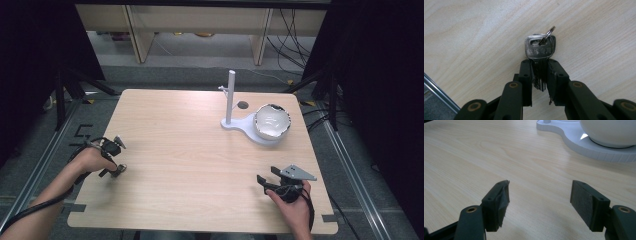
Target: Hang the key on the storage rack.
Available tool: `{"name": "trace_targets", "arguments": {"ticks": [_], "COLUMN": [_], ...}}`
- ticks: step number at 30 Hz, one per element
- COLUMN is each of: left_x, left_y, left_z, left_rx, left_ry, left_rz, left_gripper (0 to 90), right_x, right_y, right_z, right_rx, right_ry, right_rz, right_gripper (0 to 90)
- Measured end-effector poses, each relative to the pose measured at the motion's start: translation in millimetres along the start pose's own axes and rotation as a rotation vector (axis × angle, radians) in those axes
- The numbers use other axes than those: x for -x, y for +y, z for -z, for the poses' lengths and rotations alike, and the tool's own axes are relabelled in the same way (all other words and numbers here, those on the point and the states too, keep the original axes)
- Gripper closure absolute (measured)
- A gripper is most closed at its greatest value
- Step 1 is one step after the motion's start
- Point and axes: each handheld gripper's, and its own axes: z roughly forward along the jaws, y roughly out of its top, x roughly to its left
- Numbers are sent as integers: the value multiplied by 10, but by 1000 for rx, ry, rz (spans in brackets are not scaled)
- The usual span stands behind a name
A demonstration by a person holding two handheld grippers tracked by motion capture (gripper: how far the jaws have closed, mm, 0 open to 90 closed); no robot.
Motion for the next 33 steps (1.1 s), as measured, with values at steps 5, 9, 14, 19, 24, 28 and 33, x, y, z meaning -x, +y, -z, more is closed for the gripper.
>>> {"name": "trace_targets", "arguments": {"ticks": [5, 9, 14, 19, 24, 28, 33], "left_x": [13, 21, 7, 9, -16, -12, 10], "left_y": [8, 24, 54, 59, 61, 63, 55], "left_z": [-5, 16, 50, 11, 8, 8, 10], "left_rx": [-5, -12, -5, -23, -26, -26, -23], "left_ry": [4, 8, 17, 19, 23, 26, 25], "left_rz": [-14, -24, -17, -31, -38, -44, -41], "left_gripper": [723, 684, 685, 717, 789, 796, 797], "right_x": [-3, 2, -2, 2, 6, 0, -8], "right_y": [-3, -4, 4, 7, 5, 6, 6], "right_z": [-18, -25, -9, -10, -21, -27, -30], "right_rx": [6, 0, -16, -16, -10, -24, -28], "right_ry": [3, -13, 3, -4, -5, 9, 2], "right_rz": [-1, 9, 3, 19, 24, 18, 23], "right_gripper": [323, 324, 324, 326, 328, 330, 333]}}
